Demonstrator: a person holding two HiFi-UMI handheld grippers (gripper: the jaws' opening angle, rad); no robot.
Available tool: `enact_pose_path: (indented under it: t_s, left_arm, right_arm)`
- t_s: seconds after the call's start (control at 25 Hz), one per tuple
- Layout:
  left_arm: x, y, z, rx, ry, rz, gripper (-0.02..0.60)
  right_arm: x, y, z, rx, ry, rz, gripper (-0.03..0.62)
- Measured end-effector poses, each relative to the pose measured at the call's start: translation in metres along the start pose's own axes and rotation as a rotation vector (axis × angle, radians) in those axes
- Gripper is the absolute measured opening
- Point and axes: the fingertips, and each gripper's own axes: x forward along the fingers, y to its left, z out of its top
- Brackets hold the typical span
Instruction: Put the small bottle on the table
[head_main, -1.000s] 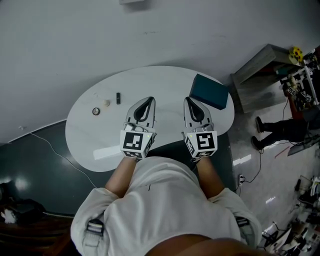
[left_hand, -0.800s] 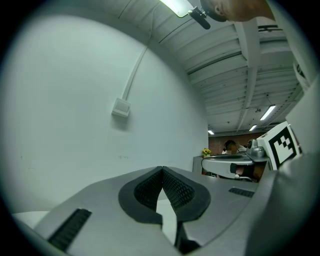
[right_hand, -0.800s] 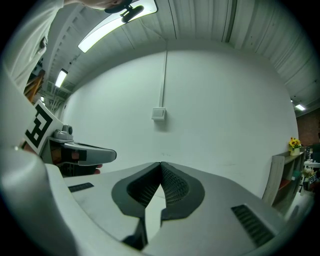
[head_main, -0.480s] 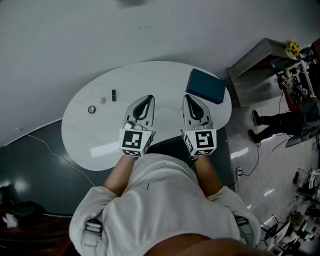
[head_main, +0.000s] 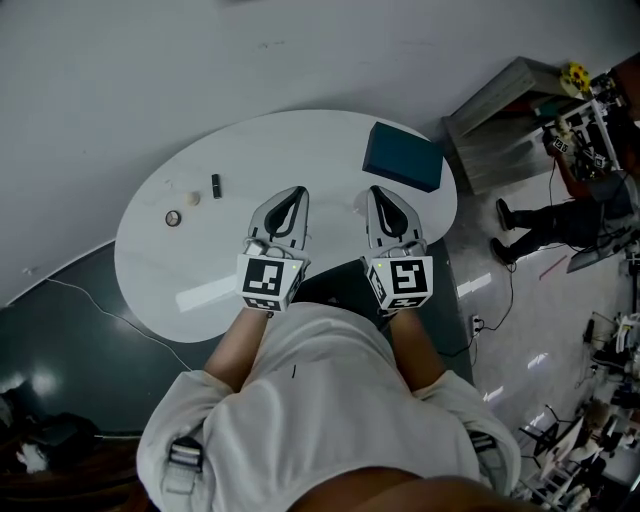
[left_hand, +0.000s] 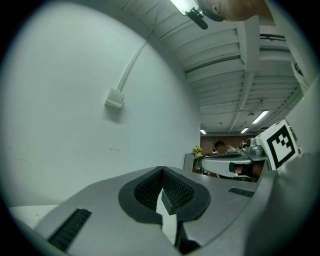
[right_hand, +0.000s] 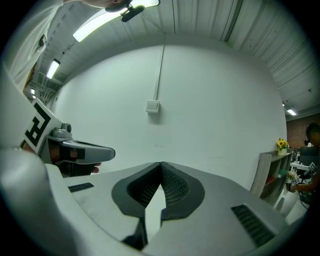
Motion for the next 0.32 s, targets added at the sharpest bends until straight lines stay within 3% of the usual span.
enact_pose_path:
  t_s: [0.32]
  left_arm:
    - [0.0052,0.0007,-0.0022,0.052,0.003,-0.051,0.012]
  right_arm:
    - [0.0060,0.0016,-0.0021,0.001,0.003,-0.036,-0.003]
